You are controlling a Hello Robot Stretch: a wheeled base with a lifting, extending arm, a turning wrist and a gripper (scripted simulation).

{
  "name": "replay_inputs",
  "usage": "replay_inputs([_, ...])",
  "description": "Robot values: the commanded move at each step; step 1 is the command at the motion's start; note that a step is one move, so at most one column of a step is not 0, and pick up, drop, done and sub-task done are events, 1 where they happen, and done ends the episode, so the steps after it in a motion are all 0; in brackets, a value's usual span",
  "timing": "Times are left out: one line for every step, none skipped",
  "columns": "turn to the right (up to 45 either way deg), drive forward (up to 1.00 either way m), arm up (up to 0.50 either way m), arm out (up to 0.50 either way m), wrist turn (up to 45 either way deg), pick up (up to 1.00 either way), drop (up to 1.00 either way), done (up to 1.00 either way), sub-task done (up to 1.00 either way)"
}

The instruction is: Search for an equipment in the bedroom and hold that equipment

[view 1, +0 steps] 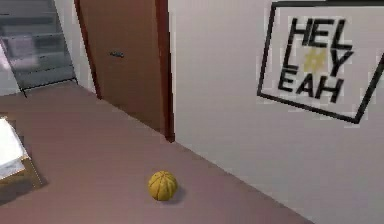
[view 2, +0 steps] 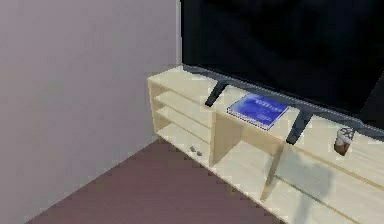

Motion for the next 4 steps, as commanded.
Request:
replay_inputs([0.0,0.40,0.00,0.00,0.0,0.00,0.00,0.00,0.00])
replay_inputs([-45.0,0.00,0.00,0.00,0.0,0.00,0.00,0.00,0.00])
replay_inputs([-45.0,0.00,0.00,0.00,0.0,0.00,0.00,0.00,0.00])
replay_inputs([-15.0,0.00,0.00,0.00,0.0,0.00,0.00,0.00,0.00])
